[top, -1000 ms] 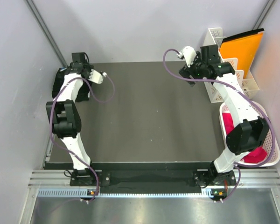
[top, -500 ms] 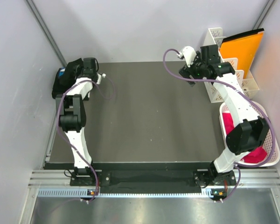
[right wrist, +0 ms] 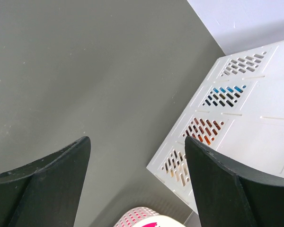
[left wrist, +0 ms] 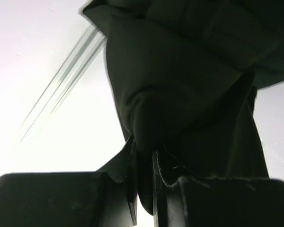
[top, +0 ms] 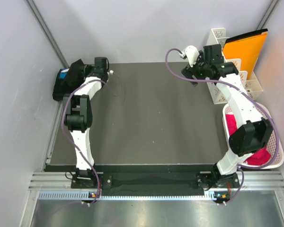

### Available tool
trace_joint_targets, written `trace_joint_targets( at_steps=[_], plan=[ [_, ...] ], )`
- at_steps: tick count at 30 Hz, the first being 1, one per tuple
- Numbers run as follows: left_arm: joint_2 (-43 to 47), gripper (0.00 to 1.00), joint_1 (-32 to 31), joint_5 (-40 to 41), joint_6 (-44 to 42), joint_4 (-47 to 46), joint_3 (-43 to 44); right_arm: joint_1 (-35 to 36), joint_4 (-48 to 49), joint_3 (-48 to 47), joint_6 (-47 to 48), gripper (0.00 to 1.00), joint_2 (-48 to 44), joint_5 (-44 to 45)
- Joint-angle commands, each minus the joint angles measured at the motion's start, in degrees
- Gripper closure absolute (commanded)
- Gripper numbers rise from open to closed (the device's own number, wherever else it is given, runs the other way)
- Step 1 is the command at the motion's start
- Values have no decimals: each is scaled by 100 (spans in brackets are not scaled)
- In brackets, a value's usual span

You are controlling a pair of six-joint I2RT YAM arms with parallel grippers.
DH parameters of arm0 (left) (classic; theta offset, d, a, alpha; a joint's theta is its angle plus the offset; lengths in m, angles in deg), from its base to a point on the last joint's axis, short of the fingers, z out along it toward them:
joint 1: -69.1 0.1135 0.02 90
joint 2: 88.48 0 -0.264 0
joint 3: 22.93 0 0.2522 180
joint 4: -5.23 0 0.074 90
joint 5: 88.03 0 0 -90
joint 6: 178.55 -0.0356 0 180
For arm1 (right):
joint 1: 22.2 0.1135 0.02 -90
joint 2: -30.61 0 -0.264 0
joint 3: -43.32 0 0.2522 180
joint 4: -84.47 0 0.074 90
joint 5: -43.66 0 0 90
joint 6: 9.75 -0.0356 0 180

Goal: Fold and stack the t-shirts
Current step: Neatly place the folded tshirt to the corner

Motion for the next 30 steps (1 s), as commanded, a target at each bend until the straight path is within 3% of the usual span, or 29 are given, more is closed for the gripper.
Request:
trace_joint_targets(
  at_steps=[1,4,10,13,18,21,26,28,30],
  plan=[
    [-55,100,-107,196,1517,675,567,-84,92,-296,49,20,-8,-31],
    [-108,100,33,3,1958,712,523,-84,101,-243,58,20,-34,-22],
    [313,100,279,-917,1408,-297,-836,-84,92,-260,101,20,-25,22],
    [533,100,306,-1506,1659,-396,-945,-75,83,-296,101,20,1,48],
    [963,100,253,-2799,2250,667,-242,-84,65,-234,128,20,-8,74],
    [1314,100,183,-3485,2013,659,-216,-84,83,-225,145,20,-8,83],
    [1693,100,-45,-3925,1511,826,-145,-75,92,-234,128,20,-16,48],
    [1764,100,-28,-4636,1626,2031,475,-84,100,-225,128,20,-25,39],
    [1790,100,-54,-4831,1775,2145,636,-84,101,-190,119,20,-52,30]
  ],
)
